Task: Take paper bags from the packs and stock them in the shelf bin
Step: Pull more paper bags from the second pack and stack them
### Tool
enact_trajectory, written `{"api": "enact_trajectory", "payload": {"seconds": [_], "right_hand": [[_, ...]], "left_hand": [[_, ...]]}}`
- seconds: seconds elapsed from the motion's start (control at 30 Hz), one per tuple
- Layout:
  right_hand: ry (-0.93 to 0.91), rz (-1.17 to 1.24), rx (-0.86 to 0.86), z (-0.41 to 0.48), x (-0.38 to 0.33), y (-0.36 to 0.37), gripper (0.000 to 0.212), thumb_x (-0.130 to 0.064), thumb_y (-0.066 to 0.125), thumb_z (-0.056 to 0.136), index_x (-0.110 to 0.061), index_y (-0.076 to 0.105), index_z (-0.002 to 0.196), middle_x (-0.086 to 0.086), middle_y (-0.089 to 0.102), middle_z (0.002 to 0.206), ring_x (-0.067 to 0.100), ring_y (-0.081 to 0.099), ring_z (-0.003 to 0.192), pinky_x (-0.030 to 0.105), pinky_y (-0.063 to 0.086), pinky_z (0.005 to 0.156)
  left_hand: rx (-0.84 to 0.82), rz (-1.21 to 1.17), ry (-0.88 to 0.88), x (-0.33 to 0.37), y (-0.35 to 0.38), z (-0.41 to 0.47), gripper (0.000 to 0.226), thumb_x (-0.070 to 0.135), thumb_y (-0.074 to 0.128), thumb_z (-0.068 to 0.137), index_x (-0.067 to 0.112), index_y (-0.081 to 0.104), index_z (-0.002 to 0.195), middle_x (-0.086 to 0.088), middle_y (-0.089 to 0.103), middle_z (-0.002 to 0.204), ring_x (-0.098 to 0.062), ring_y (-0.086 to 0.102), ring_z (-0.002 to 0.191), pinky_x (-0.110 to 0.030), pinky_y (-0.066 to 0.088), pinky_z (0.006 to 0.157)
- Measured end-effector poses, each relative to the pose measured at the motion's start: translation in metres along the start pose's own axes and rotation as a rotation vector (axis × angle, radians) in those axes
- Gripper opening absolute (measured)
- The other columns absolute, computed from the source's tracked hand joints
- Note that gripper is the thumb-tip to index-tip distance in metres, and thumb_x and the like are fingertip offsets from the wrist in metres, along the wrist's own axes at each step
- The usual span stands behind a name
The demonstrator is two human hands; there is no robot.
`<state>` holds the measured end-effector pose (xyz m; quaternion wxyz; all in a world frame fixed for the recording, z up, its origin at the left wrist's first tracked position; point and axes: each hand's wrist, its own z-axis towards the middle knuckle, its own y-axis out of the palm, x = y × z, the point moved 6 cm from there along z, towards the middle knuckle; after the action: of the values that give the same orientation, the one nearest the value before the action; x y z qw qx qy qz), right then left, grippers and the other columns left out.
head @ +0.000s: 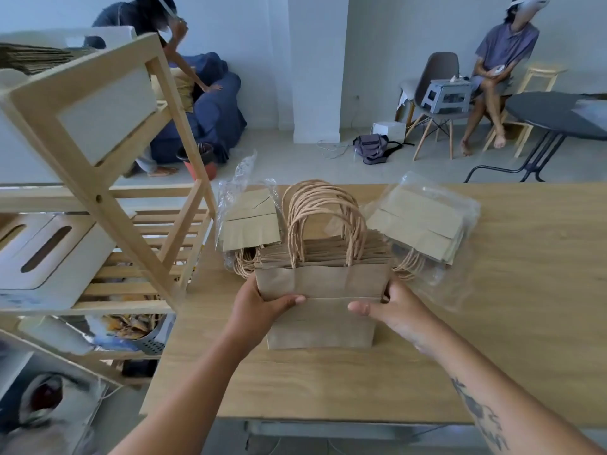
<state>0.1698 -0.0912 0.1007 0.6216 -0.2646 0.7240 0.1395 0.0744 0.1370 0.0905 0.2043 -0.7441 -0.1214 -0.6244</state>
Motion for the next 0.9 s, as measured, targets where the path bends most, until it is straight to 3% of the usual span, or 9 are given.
{"api": "enact_trajectory", "payload": {"seconds": [0.1,0.23,0.4,0.5,0.57,0.67,0.73,0.83,0.9], "right_hand": [[0.033,0.098,0.14,-0.001,0.013,0.012,0.044,-0.027,0.081,0.076,-0.028,0.056,0.112,-0.004,0.072,0.11,-0.001,0.069,0.091,0.019,0.053,0.073],[0.128,0.344,0.118,-0.009,0.037,0.032,0.048,-0.027,0.078,0.073,-0.016,0.059,0.116,-0.001,0.077,0.102,0.011,0.073,0.092,0.025,0.057,0.072],[0.275,0.401,0.203,-0.02,0.084,0.052,0.049,-0.03,0.08,0.073,-0.016,0.059,0.115,0.008,0.076,0.105,0.027,0.073,0.096,0.05,0.057,0.087],[0.287,0.22,0.294,-0.025,0.102,0.049,0.06,-0.048,0.08,0.072,-0.021,0.057,0.12,0.003,0.075,0.108,0.024,0.071,0.098,0.051,0.055,0.09],[0.258,0.053,0.363,-0.029,0.106,0.049,0.063,-0.047,0.076,0.078,-0.021,0.05,0.13,0.003,0.07,0.119,0.021,0.067,0.104,0.046,0.053,0.094],[0.126,-0.287,0.48,-0.036,0.096,0.054,0.071,-0.034,0.069,0.089,-0.01,0.037,0.147,0.017,0.049,0.141,0.031,0.051,0.126,0.04,0.041,0.105],[-0.049,-0.581,0.545,-0.041,0.083,0.065,0.069,-0.034,0.064,0.092,-0.007,0.036,0.148,0.025,0.04,0.143,0.038,0.041,0.129,0.045,0.037,0.106],[-0.16,-0.927,0.363,-0.038,0.076,0.093,0.066,-0.05,0.043,0.089,-0.026,0.039,0.15,0.018,0.032,0.156,0.036,0.03,0.141,0.048,0.017,0.115],[-0.129,-1.032,0.164,-0.034,0.084,0.105,0.064,-0.057,0.029,0.091,-0.042,0.023,0.153,0.002,0.007,0.164,0.03,0.006,0.152,0.046,0.001,0.12]], "left_hand": [[0.07,-0.007,0.039,0.008,0.002,-0.007,0.052,0.008,0.089,0.066,0.018,0.061,0.109,0.002,0.075,0.097,-0.009,0.072,0.091,-0.021,0.058,0.071],[0.141,0.021,0.056,0.012,-0.006,-0.019,0.059,0.008,0.087,0.07,0.018,0.051,0.116,0.007,0.067,0.099,0.012,0.065,0.074,-0.008,0.049,0.058],[0.099,0.174,0.017,-0.02,-0.007,-0.029,0.074,0.024,0.079,0.082,0.034,0.035,0.141,0.016,0.057,0.125,0.014,0.055,0.104,-0.014,0.047,0.091],[0.048,0.271,-0.04,-0.044,0.0,-0.033,0.075,0.047,0.066,0.087,0.031,0.03,0.151,0.011,0.051,0.138,-0.005,0.052,0.124,-0.032,0.043,0.107],[0.035,0.284,-0.093,-0.056,0.003,-0.033,0.078,0.057,0.058,0.087,0.032,0.026,0.153,0.008,0.049,0.143,-0.013,0.05,0.129,-0.043,0.042,0.109],[0.021,0.326,-0.159,-0.069,0.001,-0.029,0.07,0.044,0.058,0.094,0.028,0.026,0.154,0.006,0.046,0.144,-0.017,0.046,0.131,-0.041,0.038,0.111],[0.059,0.383,-0.165,-0.072,-0.008,-0.026,0.068,0.039,0.063,0.093,0.023,0.032,0.152,0.002,0.046,0.143,-0.018,0.044,0.132,-0.033,0.035,0.109],[0.103,0.442,-0.141,-0.071,-0.017,-0.025,0.062,0.036,0.063,0.093,0.019,0.038,0.148,-0.005,0.047,0.14,-0.021,0.045,0.129,-0.027,0.033,0.1],[0.068,0.5,-0.141,-0.073,-0.016,-0.028,0.061,0.041,0.051,0.099,0.02,0.03,0.152,-0.006,0.039,0.149,-0.025,0.038,0.135,-0.032,0.03,0.105]]}}
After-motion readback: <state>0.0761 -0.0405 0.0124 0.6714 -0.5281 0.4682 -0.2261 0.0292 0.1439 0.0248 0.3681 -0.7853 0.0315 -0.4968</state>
